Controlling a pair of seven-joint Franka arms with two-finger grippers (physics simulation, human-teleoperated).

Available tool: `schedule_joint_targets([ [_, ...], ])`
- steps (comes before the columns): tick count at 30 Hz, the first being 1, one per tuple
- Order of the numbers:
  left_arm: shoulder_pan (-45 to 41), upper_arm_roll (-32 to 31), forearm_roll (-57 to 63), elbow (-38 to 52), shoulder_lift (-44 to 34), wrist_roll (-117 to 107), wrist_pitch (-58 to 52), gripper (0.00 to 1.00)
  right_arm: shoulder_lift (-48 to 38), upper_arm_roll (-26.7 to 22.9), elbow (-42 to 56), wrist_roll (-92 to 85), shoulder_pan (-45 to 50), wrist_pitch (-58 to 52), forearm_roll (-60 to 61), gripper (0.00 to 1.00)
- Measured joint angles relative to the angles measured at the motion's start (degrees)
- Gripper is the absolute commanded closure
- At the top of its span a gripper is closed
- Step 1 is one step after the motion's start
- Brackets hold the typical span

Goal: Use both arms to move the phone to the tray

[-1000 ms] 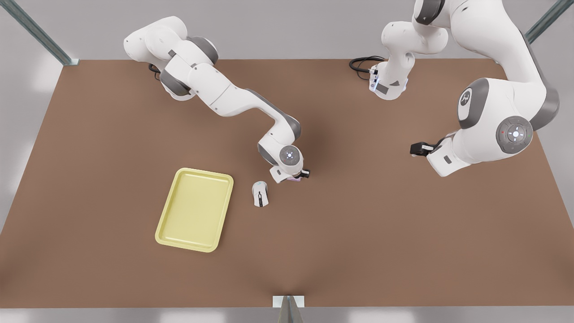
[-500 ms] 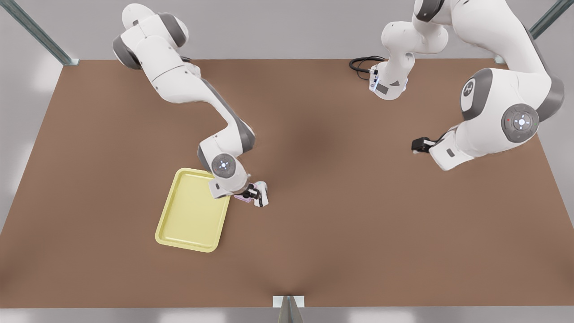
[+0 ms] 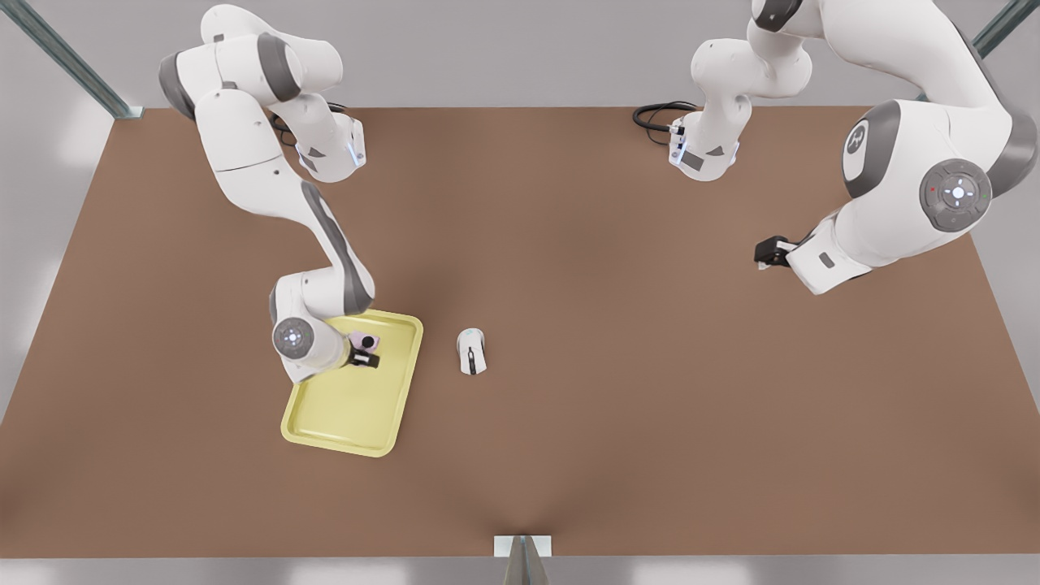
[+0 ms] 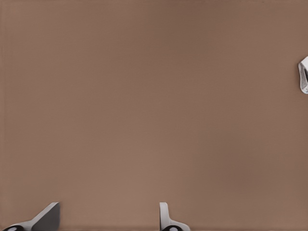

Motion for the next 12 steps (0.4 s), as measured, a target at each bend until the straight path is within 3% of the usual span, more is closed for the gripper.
schedule_joint_targets([
  [3,0.00,-0.11,1.39,-0.13,0.06,-0.04,0.20,0.00,-7.52,0.09,4.70,-3.43,-0.96,-3.20,-0.08,0.00],
  [7,-0.71,-0.03,3.08,-6.64,-3.85,-0.31,3.18,0.00,-20.11,3.30,12.18,-6.60,-6.48,-15.70,-1.77,0.00],
  [10,-0.97,0.00,3.55,-7.52,-4.30,-0.58,5.01,0.00,-16.62,4.06,25.38,-8.51,-9.51,-26.88,-2.45,0.00],
  [12,-0.93,-0.01,3.70,-7.62,-4.32,-0.73,5.80,0.00,-18.95,4.11,22.54,-9.63,-9.90,-30.83,-2.72,0.00],
])
